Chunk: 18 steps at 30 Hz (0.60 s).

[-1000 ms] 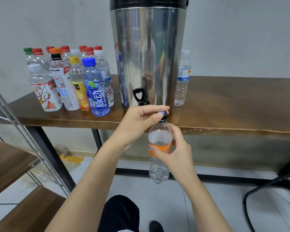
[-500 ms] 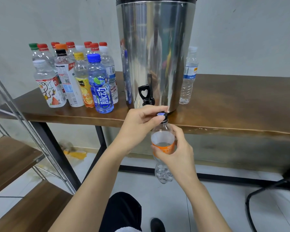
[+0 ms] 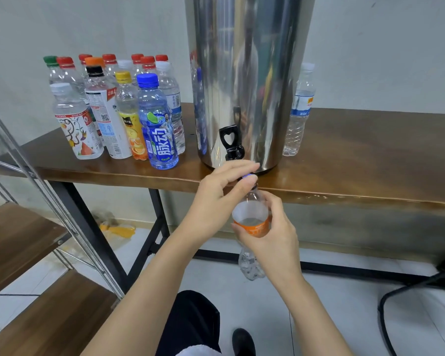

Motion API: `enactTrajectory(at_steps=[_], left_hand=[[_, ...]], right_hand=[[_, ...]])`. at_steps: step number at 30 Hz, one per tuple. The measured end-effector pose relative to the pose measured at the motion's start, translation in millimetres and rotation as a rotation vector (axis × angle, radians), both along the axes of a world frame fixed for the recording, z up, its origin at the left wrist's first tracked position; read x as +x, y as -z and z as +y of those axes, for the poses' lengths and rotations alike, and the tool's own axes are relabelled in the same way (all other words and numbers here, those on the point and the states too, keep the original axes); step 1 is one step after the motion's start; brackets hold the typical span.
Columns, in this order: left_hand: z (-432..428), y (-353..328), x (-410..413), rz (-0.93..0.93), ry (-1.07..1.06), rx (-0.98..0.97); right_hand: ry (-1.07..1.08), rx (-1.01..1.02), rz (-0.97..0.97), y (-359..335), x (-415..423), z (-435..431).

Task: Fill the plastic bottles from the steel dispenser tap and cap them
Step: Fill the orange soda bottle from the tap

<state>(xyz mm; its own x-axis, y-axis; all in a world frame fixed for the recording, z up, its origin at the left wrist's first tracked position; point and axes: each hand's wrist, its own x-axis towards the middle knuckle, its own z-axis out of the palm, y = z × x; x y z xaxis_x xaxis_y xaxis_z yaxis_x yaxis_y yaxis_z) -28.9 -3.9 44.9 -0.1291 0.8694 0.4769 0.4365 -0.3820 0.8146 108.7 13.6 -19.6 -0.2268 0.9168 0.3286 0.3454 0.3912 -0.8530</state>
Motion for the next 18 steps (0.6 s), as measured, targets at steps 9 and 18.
enactTrajectory(at_steps=[9, 18], left_hand=[[-5, 4, 6, -0.347, -0.154, 0.019], [16, 16, -42, -0.465, -0.47, 0.151]], right_hand=[[0.02, 0.03, -0.031, 6, -11, -3], [0.082, 0.053, -0.028, 16, -9, 5]])
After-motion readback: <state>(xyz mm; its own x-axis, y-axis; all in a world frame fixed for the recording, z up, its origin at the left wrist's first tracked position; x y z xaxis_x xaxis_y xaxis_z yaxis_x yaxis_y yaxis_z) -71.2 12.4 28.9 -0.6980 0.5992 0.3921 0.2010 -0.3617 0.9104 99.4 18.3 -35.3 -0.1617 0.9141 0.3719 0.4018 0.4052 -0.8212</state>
